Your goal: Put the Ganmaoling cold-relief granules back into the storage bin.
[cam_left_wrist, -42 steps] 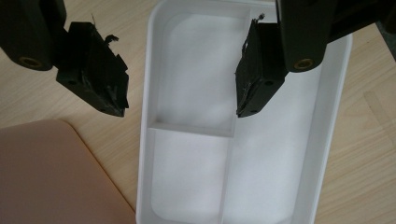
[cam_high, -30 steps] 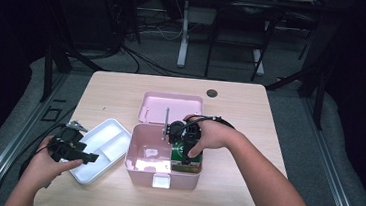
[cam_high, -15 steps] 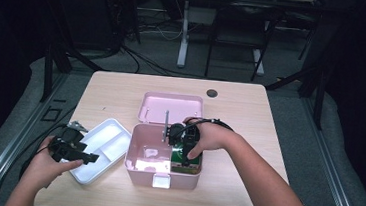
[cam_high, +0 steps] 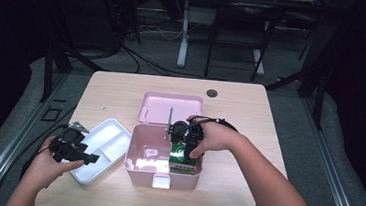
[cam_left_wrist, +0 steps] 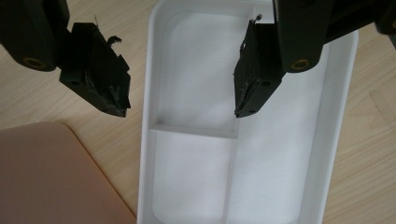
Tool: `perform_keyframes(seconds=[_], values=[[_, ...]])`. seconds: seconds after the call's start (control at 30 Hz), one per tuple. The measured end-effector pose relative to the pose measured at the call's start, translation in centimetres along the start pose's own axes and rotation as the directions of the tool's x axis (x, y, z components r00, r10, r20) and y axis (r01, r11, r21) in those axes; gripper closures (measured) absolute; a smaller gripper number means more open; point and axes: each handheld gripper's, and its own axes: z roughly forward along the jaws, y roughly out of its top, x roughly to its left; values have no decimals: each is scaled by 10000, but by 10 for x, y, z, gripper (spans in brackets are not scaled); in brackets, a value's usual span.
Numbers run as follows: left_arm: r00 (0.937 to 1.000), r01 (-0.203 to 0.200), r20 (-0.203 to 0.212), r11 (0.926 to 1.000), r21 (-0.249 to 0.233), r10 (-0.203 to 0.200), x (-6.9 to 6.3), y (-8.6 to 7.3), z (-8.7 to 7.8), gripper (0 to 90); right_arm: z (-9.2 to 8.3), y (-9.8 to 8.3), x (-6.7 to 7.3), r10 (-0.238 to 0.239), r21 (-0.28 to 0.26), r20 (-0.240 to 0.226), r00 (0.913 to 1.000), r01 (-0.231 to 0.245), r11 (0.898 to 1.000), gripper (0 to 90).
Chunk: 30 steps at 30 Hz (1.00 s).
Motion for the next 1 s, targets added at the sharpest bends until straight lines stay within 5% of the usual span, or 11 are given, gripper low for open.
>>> perform_keyframes(seconds=[0.33, 0.57, 0.77, 1.0], values=[[9998, -190, -52, 9998, 77, 191, -2, 0, 1, 414, -20, -9, 6, 405, -675, 400, 9984, -378, 9970, 311], [9990, -421, -153, 9991, 0, 421, -4, 1, 0, 460, -35, -27, 3, 1461, -1299, 325, 9887, -1407, 9815, 356], [9986, -517, -98, 9986, 99, 518, -6, 4, 3, 489, -45, -47, 1, 2225, -1606, 466, 9738, -2125, 9639, 376], [9991, -428, -71, 9990, -120, 427, -5, 8, 1, 489, -51, -72, -3, 3150, -2008, 731, 9463, -2954, 9340, 431]])
